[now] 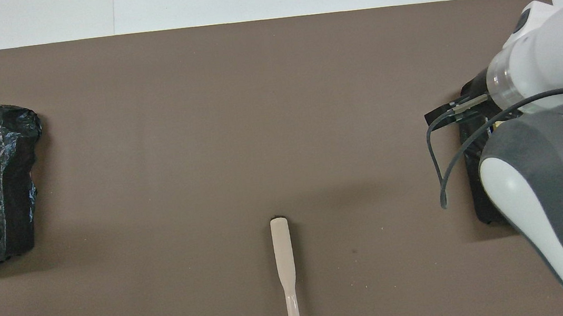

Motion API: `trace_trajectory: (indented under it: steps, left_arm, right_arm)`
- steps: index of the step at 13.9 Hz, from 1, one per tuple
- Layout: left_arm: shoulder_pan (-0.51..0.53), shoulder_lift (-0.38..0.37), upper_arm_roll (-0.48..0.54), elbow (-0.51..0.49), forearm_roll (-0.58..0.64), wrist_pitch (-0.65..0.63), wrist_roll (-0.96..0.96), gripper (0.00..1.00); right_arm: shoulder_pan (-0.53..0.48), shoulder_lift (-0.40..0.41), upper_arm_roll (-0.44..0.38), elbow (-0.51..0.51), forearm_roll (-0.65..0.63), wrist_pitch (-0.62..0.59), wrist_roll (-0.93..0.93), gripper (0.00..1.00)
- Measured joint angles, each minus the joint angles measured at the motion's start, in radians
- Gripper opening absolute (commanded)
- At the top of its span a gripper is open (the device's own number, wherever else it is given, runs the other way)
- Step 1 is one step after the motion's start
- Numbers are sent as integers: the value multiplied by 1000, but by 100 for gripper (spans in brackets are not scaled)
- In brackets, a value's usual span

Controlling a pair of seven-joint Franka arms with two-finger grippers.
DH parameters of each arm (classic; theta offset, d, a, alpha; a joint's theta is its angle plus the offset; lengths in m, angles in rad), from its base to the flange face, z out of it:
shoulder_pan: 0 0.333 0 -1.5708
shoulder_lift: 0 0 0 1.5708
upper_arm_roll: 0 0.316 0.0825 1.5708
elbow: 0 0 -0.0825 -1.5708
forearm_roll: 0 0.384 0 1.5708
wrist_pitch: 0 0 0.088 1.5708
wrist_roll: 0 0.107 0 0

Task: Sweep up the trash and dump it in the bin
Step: 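Tilt the dustpan with the left gripper to dump the trash into the bin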

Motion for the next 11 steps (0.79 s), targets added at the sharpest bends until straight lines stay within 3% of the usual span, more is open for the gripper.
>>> trace_trajectory:
  steps: [6,11]
  left_arm:
    - [-32,-36,-2,-61,153,53,-69,0]
    - [-63,-60,-2,-102,247,56,-179,0]
  right_arm:
    - [-16,-8,-142,19,-2,-17,-166,100]
    - [-28,-19,-190,25,16,-81,-186,100]
